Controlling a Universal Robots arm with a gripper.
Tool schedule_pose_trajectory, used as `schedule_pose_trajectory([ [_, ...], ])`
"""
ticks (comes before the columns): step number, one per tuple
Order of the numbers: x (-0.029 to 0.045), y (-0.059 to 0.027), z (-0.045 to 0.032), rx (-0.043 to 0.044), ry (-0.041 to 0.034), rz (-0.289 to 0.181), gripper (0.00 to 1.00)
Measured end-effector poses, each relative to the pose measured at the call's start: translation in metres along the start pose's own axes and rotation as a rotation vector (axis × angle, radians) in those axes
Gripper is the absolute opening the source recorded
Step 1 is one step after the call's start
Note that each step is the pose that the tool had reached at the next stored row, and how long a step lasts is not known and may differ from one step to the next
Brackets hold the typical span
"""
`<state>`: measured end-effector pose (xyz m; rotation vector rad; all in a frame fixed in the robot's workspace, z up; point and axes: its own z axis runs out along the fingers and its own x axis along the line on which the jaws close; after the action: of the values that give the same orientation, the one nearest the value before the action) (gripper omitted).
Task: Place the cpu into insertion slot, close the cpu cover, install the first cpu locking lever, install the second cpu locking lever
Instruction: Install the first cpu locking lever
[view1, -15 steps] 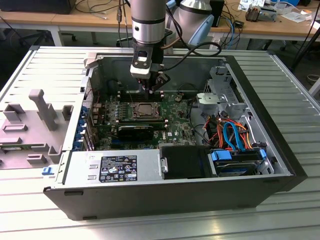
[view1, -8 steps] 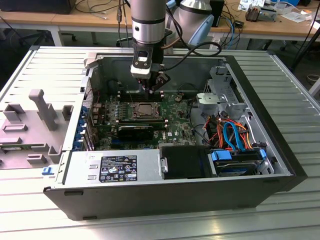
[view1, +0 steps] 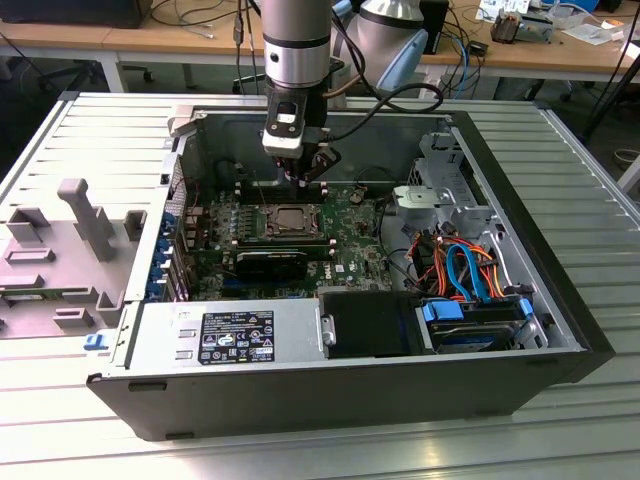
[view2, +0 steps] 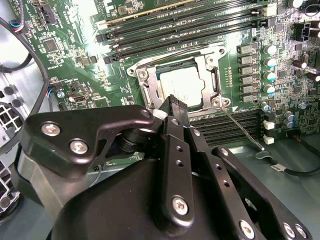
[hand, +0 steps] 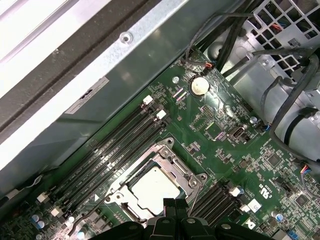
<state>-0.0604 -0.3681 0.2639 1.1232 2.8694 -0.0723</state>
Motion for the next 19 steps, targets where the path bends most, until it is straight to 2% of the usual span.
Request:
schedule_pose_trajectory([
  [19,0.0,0.0,0.0,-0.0036,-0.0002,-0.04,0.11],
])
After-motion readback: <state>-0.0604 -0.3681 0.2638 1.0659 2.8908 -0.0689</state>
